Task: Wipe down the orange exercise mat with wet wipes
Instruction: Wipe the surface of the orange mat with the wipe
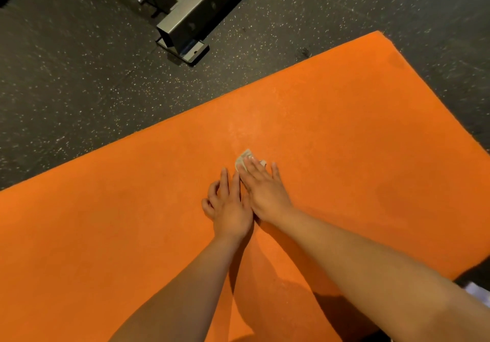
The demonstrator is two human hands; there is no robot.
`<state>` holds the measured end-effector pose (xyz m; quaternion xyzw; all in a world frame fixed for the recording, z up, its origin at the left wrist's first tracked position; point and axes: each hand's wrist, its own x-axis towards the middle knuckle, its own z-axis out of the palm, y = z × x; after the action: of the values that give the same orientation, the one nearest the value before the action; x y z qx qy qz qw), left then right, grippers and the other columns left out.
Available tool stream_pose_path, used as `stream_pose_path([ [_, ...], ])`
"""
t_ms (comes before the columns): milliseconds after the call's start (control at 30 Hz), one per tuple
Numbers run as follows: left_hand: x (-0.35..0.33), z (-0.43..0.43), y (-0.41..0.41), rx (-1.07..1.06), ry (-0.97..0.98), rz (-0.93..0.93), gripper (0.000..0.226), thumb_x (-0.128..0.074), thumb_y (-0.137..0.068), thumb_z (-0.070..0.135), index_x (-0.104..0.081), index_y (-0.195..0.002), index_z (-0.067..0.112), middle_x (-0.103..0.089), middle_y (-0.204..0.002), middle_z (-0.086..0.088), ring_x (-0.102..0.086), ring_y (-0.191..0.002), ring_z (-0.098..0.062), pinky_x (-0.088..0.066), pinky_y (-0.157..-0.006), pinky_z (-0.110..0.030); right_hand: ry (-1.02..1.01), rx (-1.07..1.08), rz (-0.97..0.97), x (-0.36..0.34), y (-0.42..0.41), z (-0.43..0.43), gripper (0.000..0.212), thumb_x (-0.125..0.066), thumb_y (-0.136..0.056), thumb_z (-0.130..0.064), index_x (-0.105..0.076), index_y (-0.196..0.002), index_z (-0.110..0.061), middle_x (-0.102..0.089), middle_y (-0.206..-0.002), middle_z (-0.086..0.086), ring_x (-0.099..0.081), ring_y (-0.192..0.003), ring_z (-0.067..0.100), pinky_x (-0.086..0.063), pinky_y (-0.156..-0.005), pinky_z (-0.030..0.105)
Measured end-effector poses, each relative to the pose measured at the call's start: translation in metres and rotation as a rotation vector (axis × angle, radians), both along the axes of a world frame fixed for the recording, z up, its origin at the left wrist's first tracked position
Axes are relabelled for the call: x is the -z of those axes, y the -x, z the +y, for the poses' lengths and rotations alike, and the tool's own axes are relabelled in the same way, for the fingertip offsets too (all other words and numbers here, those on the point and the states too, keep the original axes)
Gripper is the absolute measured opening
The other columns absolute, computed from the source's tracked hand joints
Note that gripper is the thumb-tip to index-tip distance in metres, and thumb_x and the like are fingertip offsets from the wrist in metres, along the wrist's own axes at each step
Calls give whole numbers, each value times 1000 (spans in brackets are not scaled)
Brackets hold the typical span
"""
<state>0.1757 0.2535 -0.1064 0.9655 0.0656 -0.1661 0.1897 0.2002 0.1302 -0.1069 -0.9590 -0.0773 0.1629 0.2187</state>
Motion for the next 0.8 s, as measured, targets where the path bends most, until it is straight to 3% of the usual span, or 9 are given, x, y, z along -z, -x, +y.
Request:
stream_pose_path([
  [133, 0, 4, 6, 44, -8, -21, 57, -33, -104, 47, -17, -158, 40, 5, -168, 13, -5, -149, -21, -6, -114, -50, 97, -140, -7, -2, 2, -16, 73, -38, -103, -18, 2, -163, -27, 10, -169, -7, 17, -153, 9, 18, -121, 50],
  [233, -3, 3, 3, 43, -14, 15, 59, -31, -104, 49, -12, -159, 39, 8, -168, 13, -2, -149, -19, -3, -116, -50, 164, 93, 20, -8, -1, -43, 89, -46, -95, -8, 9, -162, -29, 13, -169, -5, 17, -154, 13, 16, -122, 49],
  [300, -4, 2, 5, 43, -8, 26, 59, -30, -105, 49, -10, -159, 39, 9, -167, 13, 0, -149, -18, -3, -118, -50, 174, 268, 41, -11, 1, -52, 88, -47, -95, -9, 8, -162, -27, 13, -169, -4, 16, -154, 13, 14, -123, 50],
  [400, -5, 0, 8, 31, 1, 37, 59, -31, -105, 47, -10, -160, 38, 10, -167, 12, 3, -151, -18, -2, -120, -49, 122, 344, 58, -12, 7, -42, 86, -46, -94, -9, 5, -162, -23, 13, -169, -4, 17, -154, 14, 14, -122, 49],
  [567, -12, -7, 2, -35, -1, 47, 58, -40, -103, 42, -20, -157, 39, 0, -168, 10, -5, -150, -22, -5, -117, -48, 75, -75, 27, -7, 16, -16, 70, -36, -104, -20, 0, -163, -29, 9, -170, -7, 18, -154, 10, 15, -122, 48],
  [633, -13, -7, -6, -29, -31, 13, 57, -40, -102, 43, -22, -156, 41, -4, -168, 11, -10, -147, -23, -9, -114, -48, 99, -134, 5, -3, 5, -24, 74, -36, -102, -15, 3, -162, -32, 11, -169, -8, 17, -154, 10, 17, -121, 49],
  [733, -10, -5, -29, 10, -50, -31, 59, -40, -101, 44, -20, -157, 42, -2, -168, 10, -8, -148, -24, -9, -115, -49, 169, 105, -3, -1, -25, -47, 89, -41, -93, -4, 9, -161, -30, 12, -169, -4, 16, -154, 15, 15, -120, 51],
  [800, -8, -3, -45, -16, -38, -13, 60, -40, -101, 45, -18, -157, 42, 1, -168, 10, -5, -149, -23, -7, -116, -49, 177, 306, 14, -2, -44, -57, 86, -40, -93, -3, 7, -162, -25, 10, -170, -2, 14, -155, 15, 12, -121, 52],
])
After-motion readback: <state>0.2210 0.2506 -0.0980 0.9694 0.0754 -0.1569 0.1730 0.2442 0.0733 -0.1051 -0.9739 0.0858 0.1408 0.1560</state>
